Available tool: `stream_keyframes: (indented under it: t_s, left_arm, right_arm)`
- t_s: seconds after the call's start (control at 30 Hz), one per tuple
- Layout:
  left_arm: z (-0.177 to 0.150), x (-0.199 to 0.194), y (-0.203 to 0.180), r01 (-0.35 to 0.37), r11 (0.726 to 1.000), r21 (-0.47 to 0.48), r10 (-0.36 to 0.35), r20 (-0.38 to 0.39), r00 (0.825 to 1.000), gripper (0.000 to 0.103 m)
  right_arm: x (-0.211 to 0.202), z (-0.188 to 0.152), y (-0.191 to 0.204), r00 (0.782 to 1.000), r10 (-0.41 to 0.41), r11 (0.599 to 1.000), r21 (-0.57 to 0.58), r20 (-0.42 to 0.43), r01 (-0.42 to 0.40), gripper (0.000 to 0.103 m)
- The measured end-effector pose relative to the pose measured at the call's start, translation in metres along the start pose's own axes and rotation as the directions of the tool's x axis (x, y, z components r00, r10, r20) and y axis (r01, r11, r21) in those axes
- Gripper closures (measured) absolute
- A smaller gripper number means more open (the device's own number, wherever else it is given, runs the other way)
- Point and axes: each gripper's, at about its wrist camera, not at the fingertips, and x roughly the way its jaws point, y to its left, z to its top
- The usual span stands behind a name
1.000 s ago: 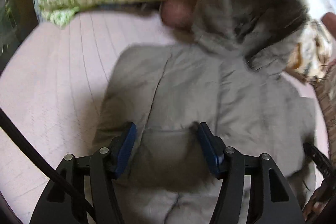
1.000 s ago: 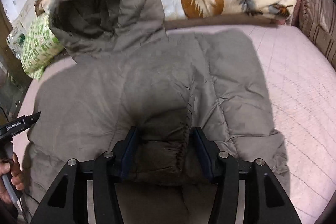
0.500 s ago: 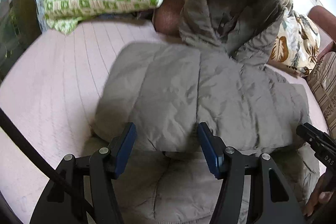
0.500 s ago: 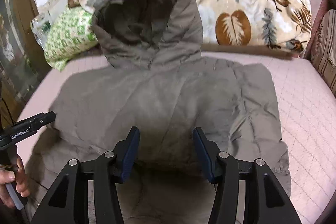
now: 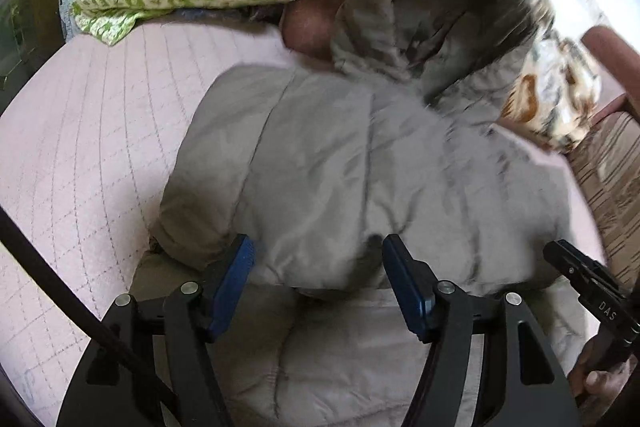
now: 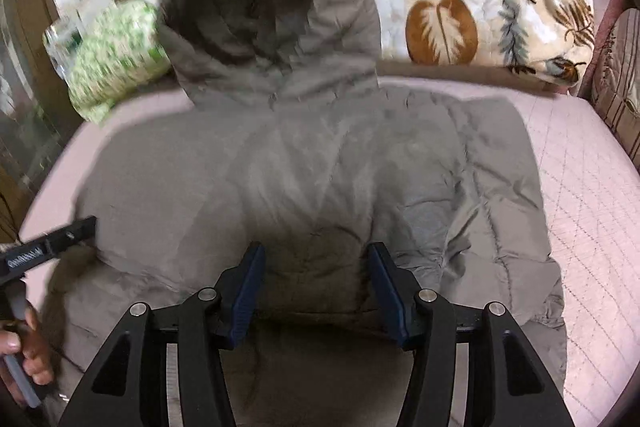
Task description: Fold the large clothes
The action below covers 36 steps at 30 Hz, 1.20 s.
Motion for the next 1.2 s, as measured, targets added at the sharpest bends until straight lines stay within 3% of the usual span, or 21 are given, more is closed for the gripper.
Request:
stream_keyframes:
  t_s: [0.17,0.57,0.73,0.9,1.07,1.2]
  left_arm:
    - [0.003,-0.013,-0.012,0.0,0.999,0.036,-0.002,0.051,0.999,0.037]
    - [-0.006,0.015,-0.026,-0.057,0.991,0.117,0.06,-0.02,0.998,0.036]
    - [-0.008,0.015,-0.032,-0.093,0.984,0.154,0.096,-0.011,0.995,0.034]
    - [0.0,-0.011,-0.037,-0.028,0.989,0.143,0.02,0.059,0.998,0.034]
    - [0.012,-0.035,-0.04,-0.033,0.986,0.163,0.009,0.145,0.989,0.034]
    - [0.02,-0.045,-0.031,-0.02,0.991,0.135,-0.002,0.159,0.987,0.034]
  right_arm:
    - [-0.024,0.006,0.003,0.997,0.039,0.999,0.01,0.065,-0.04,0.045]
    - [0.006,-0.004,0.004,1.0,-0.003,1.0,0.003,-0.03,0.003,0.045]
    - [0.012,-0.007,0.004,0.999,-0.016,1.0,-0.007,-0.046,0.015,0.045]
    - [-0.007,-0.003,0.002,0.999,0.027,1.0,0.014,-0.022,-0.027,0.045]
    - [-0.042,0.016,-0.008,0.997,0.074,0.992,0.097,0.033,-0.077,0.045]
    - [-0.06,0.063,-0.002,0.994,0.103,0.986,0.13,0.028,-0.105,0.045]
